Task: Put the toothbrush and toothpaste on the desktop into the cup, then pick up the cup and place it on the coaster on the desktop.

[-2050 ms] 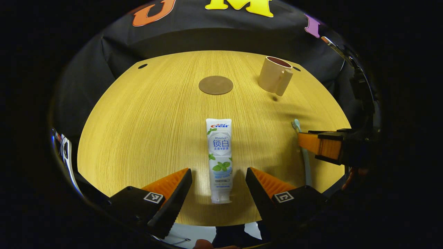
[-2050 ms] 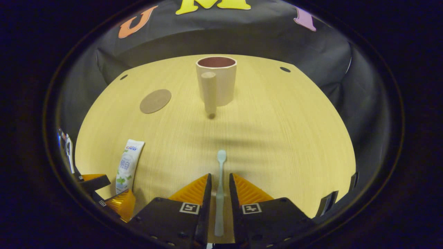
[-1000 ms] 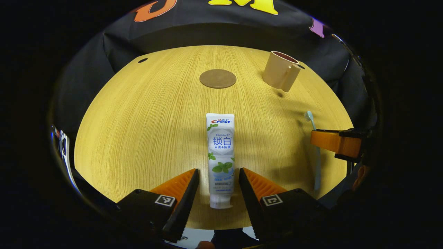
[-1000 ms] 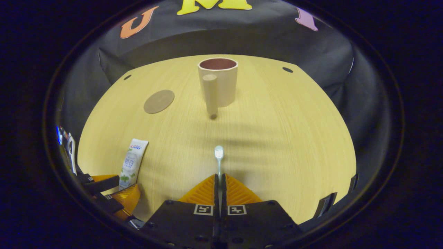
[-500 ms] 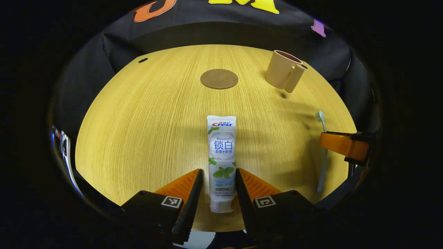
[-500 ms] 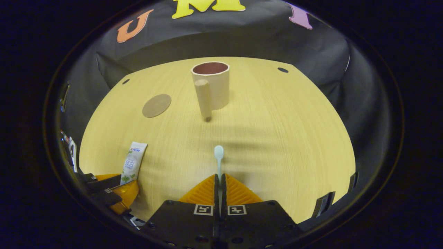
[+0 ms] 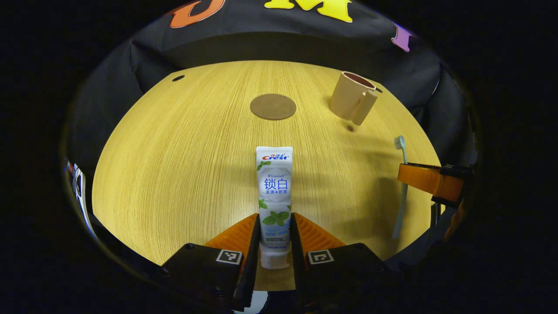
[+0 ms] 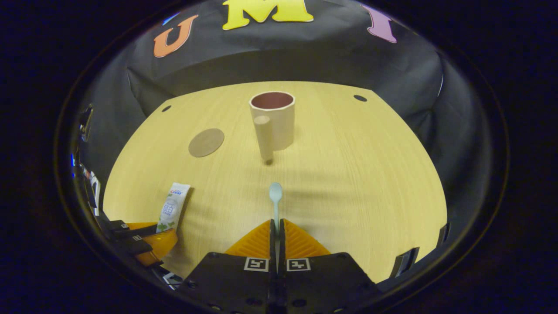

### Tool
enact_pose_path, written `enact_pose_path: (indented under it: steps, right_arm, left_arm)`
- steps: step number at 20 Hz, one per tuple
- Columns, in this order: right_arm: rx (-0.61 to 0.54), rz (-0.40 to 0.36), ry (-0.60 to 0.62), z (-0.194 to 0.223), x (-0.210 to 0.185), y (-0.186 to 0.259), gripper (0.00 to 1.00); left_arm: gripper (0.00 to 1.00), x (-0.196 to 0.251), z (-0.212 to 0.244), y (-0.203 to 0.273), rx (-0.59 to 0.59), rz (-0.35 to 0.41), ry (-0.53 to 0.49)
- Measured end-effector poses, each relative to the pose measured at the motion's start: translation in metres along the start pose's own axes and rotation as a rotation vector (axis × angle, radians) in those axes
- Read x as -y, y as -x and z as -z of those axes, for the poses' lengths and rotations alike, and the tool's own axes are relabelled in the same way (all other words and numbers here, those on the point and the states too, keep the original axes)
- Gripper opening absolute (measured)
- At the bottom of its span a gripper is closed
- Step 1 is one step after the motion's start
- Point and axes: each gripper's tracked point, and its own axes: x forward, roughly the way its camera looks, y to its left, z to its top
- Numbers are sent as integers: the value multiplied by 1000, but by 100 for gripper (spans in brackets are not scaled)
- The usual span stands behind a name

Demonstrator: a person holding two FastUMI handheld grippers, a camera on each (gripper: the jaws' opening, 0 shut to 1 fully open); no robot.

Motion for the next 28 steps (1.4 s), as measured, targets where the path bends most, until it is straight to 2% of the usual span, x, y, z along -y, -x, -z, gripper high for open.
enact_pose_path:
  steps: [1, 4, 5, 8, 9, 12, 16, 22, 28]
  right_arm:
    - [19, -4, -3, -7, 0, 5, 0]
    - [100, -19, -15, -41, 1, 20, 3]
    - [135, -27, -21, -58, 2, 26, 0]
    - [243, -49, -46, -113, 4, 40, 3]
    - [276, -61, -53, -131, 3, 44, 0]
    - [397, -94, -54, -186, -2, 52, 0]
    - [540, -176, -75, -246, -16, 46, 0]
    - [652, -253, -74, -292, -36, 27, 0]
    - [674, -230, -34, -301, -33, -17, 0]
  left_arm:
    - [40, 2, -8, 5, 22, 5, 6]
    - [41, 3, -34, 21, 98, 9, 16]
    - [41, 3, -44, 26, 132, 8, 15]
    - [40, 0, -74, 42, 234, -6, 10]
    - [40, 0, -84, 47, 262, -8, 12]
    - [40, -4, -108, 66, 344, -25, 20]
    - [40, -12, -125, 77, 409, -57, 25]
    - [40, -21, -129, 83, 432, -96, 68]
    - [40, -27, -145, 85, 466, -130, 59]
